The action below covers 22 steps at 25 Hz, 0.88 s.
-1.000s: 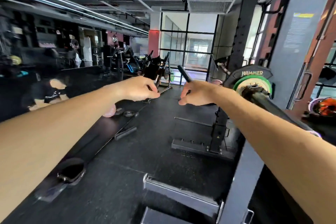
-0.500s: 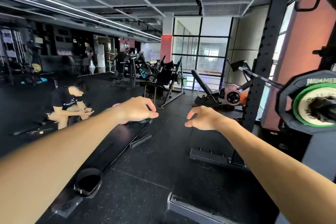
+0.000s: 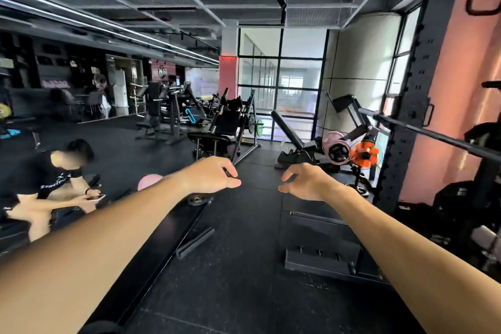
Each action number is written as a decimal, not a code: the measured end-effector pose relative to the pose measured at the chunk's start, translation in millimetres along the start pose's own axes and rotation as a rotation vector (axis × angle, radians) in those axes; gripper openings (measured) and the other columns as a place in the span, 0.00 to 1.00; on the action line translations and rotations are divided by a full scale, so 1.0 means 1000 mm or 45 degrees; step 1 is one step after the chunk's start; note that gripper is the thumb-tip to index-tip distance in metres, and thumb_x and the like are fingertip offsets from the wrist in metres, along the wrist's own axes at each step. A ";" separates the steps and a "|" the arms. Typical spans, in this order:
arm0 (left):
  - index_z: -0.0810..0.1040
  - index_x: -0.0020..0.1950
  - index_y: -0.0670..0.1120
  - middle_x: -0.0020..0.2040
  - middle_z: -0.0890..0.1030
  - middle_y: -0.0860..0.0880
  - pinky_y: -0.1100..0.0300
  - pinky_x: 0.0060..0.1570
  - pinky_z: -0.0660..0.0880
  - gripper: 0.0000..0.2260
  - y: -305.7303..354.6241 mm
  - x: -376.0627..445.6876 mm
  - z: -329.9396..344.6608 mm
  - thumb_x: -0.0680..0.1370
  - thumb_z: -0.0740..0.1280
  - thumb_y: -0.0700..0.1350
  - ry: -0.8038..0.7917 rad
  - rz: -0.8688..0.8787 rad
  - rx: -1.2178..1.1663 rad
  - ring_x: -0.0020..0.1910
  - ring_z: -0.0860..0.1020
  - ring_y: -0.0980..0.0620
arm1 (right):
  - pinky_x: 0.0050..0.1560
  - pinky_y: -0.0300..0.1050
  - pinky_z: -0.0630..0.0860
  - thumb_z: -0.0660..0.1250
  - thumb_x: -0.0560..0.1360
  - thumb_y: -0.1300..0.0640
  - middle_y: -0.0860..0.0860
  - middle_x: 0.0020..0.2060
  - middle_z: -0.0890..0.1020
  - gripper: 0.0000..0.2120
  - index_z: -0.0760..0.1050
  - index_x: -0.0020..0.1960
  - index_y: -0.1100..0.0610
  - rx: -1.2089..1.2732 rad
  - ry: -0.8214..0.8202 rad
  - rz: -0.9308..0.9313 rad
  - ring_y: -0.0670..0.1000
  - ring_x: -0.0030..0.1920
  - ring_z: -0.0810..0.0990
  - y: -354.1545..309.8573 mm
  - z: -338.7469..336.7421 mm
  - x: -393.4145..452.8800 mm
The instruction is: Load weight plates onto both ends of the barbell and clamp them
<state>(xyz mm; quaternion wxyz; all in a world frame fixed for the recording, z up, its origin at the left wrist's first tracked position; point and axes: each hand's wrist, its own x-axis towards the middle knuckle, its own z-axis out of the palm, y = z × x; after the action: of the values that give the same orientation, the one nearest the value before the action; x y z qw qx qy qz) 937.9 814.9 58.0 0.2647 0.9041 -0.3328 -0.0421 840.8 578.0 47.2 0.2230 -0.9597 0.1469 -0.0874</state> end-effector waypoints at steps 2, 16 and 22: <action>0.81 0.58 0.54 0.54 0.85 0.52 0.64 0.43 0.72 0.13 -0.034 0.054 -0.010 0.77 0.70 0.57 -0.015 0.040 0.005 0.45 0.80 0.58 | 0.53 0.44 0.74 0.72 0.73 0.46 0.50 0.52 0.82 0.11 0.79 0.53 0.47 -0.012 0.009 0.031 0.52 0.52 0.78 -0.008 0.018 0.055; 0.79 0.46 0.58 0.45 0.82 0.56 0.59 0.43 0.72 0.06 -0.183 0.449 -0.044 0.73 0.73 0.56 -0.148 0.305 -0.041 0.44 0.79 0.54 | 0.51 0.42 0.76 0.73 0.72 0.46 0.49 0.54 0.83 0.09 0.81 0.51 0.46 -0.036 0.137 0.309 0.51 0.51 0.79 -0.006 0.073 0.393; 0.79 0.47 0.55 0.46 0.84 0.51 0.59 0.42 0.74 0.06 -0.210 0.661 -0.024 0.74 0.73 0.54 -0.182 0.338 -0.028 0.45 0.82 0.51 | 0.52 0.42 0.77 0.72 0.73 0.48 0.49 0.54 0.80 0.13 0.81 0.56 0.47 -0.048 0.179 0.328 0.52 0.53 0.80 0.062 0.073 0.584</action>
<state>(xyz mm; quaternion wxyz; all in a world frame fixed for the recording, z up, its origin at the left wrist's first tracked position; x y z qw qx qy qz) 1578.0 547.2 37.6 0.2534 0.8440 -0.4669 -0.0747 1393.0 366.9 14.6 0.2037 -0.9284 0.2856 -0.1223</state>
